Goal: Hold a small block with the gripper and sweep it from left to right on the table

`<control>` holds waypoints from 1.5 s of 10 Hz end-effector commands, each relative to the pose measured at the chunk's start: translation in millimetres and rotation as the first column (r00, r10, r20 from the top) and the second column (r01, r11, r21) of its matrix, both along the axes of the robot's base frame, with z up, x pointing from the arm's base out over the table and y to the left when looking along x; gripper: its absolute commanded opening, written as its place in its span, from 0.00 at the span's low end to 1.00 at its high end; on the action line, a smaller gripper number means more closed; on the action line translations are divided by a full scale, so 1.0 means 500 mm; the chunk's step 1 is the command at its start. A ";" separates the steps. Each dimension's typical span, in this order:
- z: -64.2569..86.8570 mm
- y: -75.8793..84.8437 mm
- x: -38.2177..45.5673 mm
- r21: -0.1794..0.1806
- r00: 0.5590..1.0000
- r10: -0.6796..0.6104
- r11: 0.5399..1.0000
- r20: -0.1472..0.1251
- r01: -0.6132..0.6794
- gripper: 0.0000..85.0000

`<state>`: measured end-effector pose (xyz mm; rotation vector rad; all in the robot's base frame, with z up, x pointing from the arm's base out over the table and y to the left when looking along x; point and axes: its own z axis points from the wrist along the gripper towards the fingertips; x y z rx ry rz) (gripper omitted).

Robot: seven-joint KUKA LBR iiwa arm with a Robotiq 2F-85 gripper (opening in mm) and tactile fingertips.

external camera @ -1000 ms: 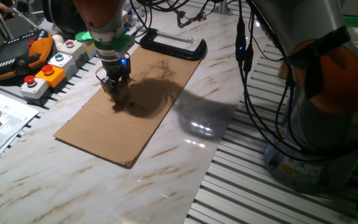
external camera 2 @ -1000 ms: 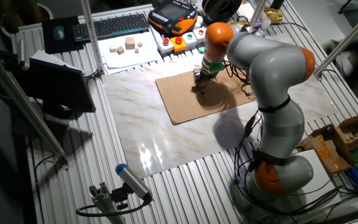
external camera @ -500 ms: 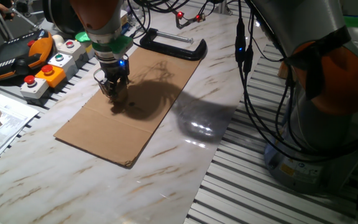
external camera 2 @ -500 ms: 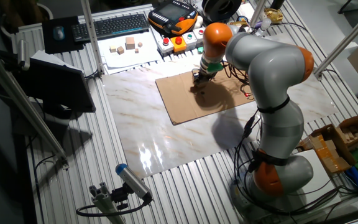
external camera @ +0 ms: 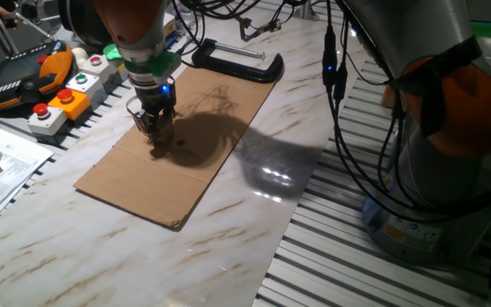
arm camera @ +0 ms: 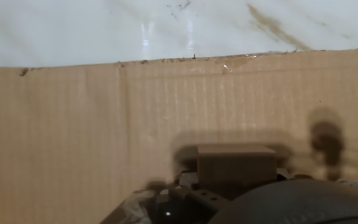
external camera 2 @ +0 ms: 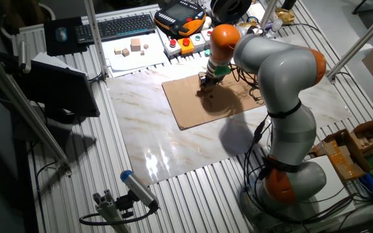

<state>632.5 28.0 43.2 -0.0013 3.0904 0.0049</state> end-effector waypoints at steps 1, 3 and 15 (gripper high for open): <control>-0.002 0.000 0.000 0.005 1.000 0.000 1.000 0.000 0.000 0.01; -0.004 0.003 0.001 0.011 1.000 0.000 1.000 0.000 0.000 0.01; -0.003 0.016 0.000 0.007 1.000 -0.010 1.000 0.000 0.010 0.01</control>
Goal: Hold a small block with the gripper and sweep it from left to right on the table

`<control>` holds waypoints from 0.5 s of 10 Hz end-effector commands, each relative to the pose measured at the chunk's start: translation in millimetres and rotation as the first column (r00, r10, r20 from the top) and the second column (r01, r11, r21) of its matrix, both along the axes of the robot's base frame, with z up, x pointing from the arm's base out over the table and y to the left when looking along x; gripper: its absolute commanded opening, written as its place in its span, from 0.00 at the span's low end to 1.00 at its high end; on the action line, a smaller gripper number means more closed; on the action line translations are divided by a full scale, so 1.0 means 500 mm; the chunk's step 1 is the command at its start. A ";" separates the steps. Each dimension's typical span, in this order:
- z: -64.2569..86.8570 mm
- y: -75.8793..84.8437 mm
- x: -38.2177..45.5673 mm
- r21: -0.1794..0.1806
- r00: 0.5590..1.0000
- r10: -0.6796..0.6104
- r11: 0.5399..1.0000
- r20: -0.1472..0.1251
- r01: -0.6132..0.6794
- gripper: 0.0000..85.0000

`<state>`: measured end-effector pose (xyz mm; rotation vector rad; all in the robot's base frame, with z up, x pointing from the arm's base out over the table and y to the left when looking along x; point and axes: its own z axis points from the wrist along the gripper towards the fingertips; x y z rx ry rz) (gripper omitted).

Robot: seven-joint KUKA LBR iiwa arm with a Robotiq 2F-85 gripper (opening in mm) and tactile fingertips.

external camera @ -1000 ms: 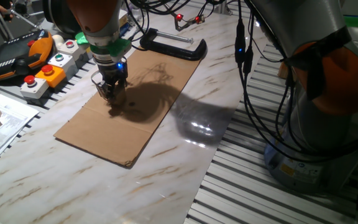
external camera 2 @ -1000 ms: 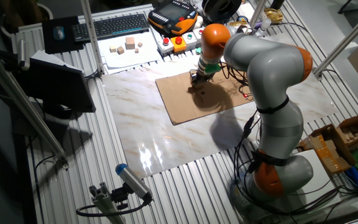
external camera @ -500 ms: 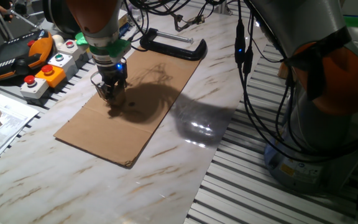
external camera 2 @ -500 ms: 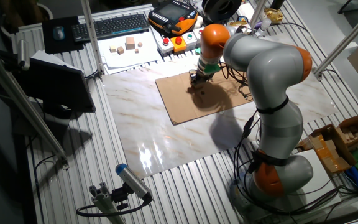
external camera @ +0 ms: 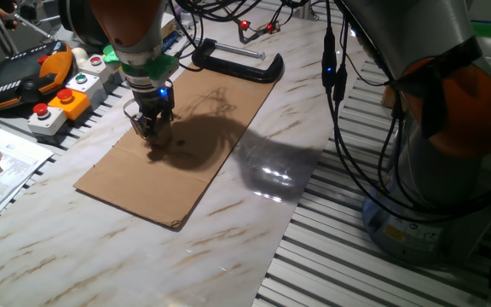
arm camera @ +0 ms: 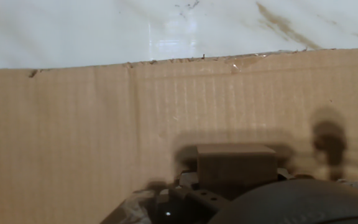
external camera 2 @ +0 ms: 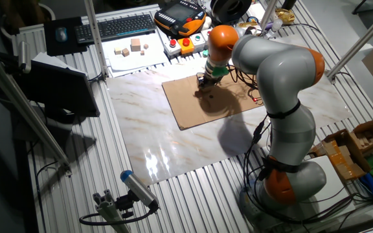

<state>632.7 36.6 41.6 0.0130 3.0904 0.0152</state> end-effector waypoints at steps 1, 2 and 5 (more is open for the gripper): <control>0.000 -0.001 0.000 0.001 1.000 0.000 1.000 -0.002 0.000 0.01; 0.000 -0.001 0.000 0.006 1.000 -0.002 1.000 0.000 0.002 0.01; 0.000 -0.001 0.000 -0.002 1.000 -0.001 1.000 0.014 0.001 0.01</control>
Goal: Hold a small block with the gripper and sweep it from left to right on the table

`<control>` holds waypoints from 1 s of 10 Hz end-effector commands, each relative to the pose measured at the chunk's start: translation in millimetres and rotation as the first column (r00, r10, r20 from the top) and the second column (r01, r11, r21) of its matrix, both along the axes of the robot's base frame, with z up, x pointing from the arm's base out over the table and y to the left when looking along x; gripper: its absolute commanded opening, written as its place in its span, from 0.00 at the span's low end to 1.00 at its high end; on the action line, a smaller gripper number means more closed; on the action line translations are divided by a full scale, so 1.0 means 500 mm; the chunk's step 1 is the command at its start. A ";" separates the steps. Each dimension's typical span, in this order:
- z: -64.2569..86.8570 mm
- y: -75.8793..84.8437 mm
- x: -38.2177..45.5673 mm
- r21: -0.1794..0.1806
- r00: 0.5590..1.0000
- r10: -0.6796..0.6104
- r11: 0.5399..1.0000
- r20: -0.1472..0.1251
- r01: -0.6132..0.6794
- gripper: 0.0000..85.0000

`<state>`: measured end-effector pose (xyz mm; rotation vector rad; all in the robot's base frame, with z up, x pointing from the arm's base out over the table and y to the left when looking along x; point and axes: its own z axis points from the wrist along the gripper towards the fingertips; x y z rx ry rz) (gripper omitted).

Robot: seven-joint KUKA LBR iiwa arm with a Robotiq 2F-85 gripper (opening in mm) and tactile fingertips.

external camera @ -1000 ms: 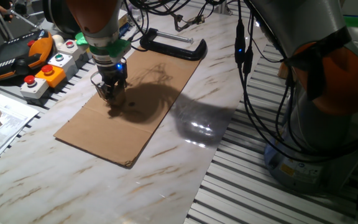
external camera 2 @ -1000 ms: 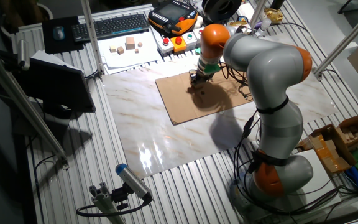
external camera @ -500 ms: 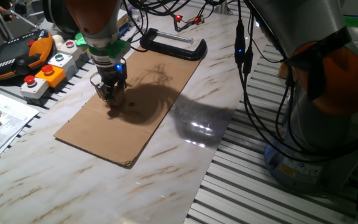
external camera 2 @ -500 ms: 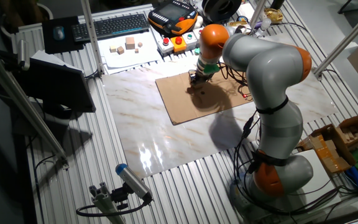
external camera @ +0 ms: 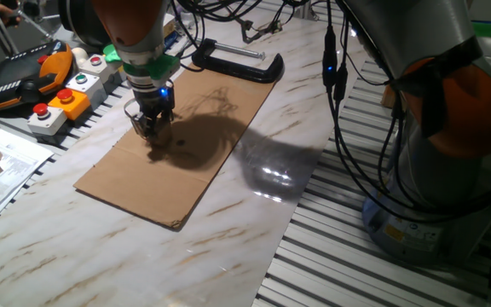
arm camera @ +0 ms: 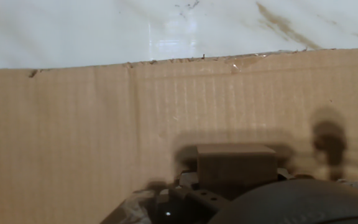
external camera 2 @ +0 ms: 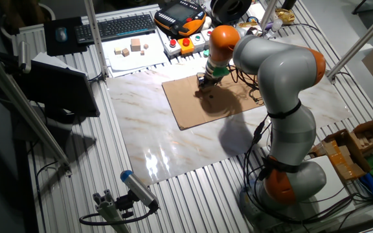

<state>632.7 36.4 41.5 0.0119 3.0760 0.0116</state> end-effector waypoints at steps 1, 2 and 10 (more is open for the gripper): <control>0.000 0.000 0.000 -0.006 1.000 0.003 1.000 0.001 -0.003 0.01; 0.000 0.000 0.000 -0.005 1.000 0.010 1.000 -0.007 -0.010 0.01; 0.000 0.000 0.000 -0.018 1.000 0.025 1.000 -0.016 -0.025 0.01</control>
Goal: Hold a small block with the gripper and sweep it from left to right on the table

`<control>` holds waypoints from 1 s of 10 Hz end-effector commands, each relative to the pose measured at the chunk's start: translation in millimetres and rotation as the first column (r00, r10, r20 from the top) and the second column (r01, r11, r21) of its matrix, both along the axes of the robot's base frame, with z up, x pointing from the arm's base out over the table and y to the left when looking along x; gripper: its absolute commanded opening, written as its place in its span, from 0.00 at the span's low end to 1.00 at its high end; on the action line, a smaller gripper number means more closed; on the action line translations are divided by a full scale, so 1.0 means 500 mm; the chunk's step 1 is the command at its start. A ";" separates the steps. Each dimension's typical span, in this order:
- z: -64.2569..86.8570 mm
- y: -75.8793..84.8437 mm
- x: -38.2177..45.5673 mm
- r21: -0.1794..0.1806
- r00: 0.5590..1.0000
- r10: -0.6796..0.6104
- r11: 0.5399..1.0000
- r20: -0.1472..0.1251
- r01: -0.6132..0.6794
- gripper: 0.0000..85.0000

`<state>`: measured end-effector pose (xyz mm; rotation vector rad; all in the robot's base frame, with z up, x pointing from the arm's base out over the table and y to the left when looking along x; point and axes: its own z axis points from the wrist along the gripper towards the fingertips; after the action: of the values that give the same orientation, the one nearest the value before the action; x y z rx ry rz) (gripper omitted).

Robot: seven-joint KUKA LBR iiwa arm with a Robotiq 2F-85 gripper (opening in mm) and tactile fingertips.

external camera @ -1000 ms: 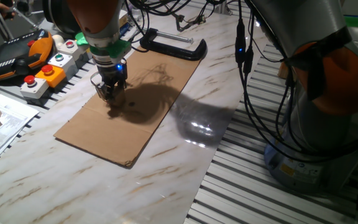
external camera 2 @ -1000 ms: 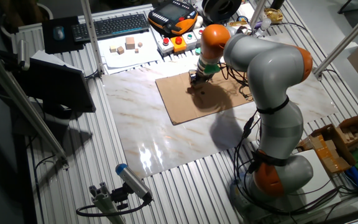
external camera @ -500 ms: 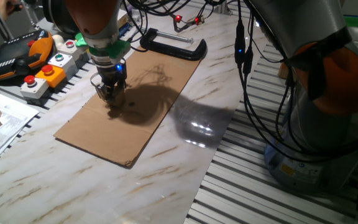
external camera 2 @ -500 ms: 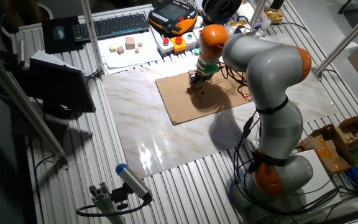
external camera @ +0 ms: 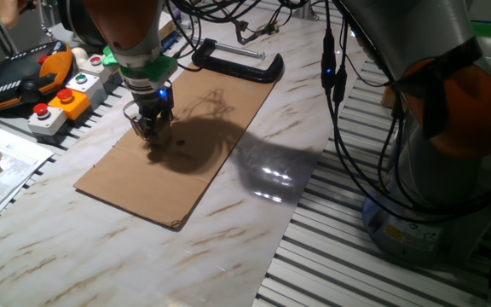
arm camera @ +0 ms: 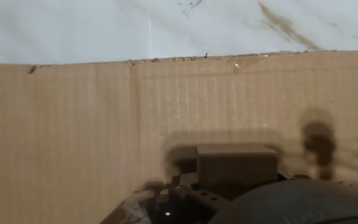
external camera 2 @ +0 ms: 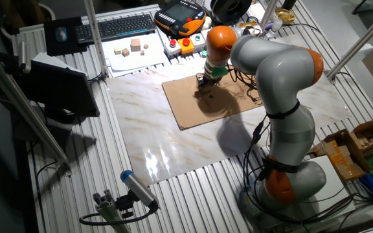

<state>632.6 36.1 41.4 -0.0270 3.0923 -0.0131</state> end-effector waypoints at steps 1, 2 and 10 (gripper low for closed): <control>0.000 0.000 0.000 0.004 1.000 0.000 1.000 -0.001 0.000 0.01; 0.000 0.000 0.000 0.004 1.000 0.000 1.000 -0.001 0.000 0.01; 0.001 0.002 0.001 0.001 1.000 -0.001 1.000 0.000 0.001 0.01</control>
<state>633.1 36.9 41.9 -0.0246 3.0924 -0.0120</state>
